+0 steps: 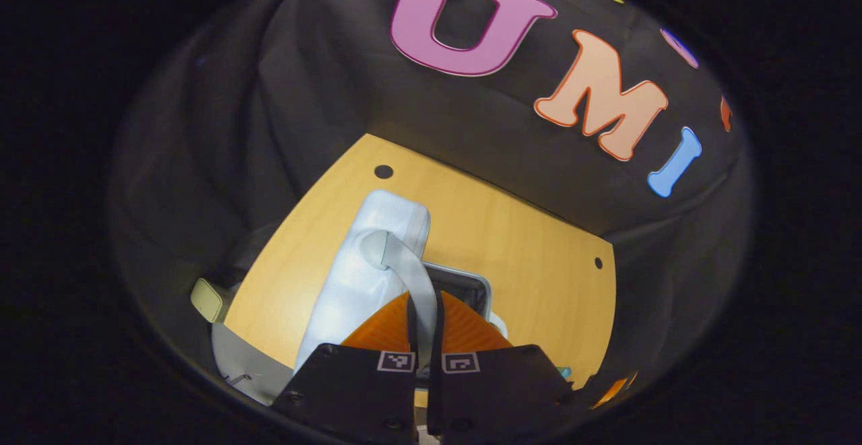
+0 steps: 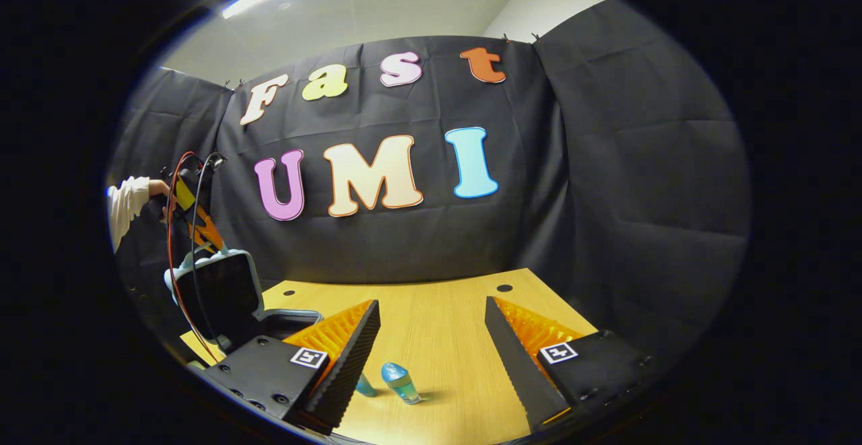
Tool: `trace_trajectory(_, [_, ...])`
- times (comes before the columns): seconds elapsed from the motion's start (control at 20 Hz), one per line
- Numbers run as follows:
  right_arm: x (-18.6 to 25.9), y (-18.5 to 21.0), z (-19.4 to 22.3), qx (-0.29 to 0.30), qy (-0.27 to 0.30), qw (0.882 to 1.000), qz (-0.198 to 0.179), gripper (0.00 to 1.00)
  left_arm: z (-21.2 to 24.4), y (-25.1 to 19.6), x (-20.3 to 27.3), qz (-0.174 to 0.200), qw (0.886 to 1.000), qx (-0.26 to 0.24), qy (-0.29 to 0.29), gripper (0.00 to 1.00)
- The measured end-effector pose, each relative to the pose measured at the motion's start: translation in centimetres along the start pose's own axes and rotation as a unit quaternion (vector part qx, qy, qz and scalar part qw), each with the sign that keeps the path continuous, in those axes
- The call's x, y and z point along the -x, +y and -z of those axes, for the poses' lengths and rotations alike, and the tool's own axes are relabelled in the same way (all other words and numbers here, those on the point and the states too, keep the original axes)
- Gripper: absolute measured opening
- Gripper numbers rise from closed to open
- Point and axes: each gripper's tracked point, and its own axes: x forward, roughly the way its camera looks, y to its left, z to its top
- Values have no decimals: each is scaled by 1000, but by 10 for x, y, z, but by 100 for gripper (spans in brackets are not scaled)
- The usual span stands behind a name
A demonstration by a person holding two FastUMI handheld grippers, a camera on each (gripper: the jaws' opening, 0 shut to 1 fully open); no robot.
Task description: First open the suitcase, pack the skin care products into it, and then close the suitcase.
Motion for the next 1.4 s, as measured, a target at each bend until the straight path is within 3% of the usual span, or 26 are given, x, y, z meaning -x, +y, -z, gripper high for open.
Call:
trace_trajectory(0.2, [2,7,1,-1,-2,1000,3,98,-11,58,6,-59,998,-17,-12,0])
trace_trajectory(0.6, [0,29,7,-1,-3,1000,12,98,-15,159,1,-137,988,-66,-14,0])
trace_trajectory(0.9, [-4,44,11,5,5,1000,4,98,19,243,-27,-196,979,-61,17,0])
trace_trajectory(1.15, [-11,51,11,7,17,1000,-6,98,62,289,-66,-209,976,-20,49,0])
trace_trajectory(1.4, [-20,57,7,35,25,999,-16,98,98,315,-90,-188,979,23,70,0])
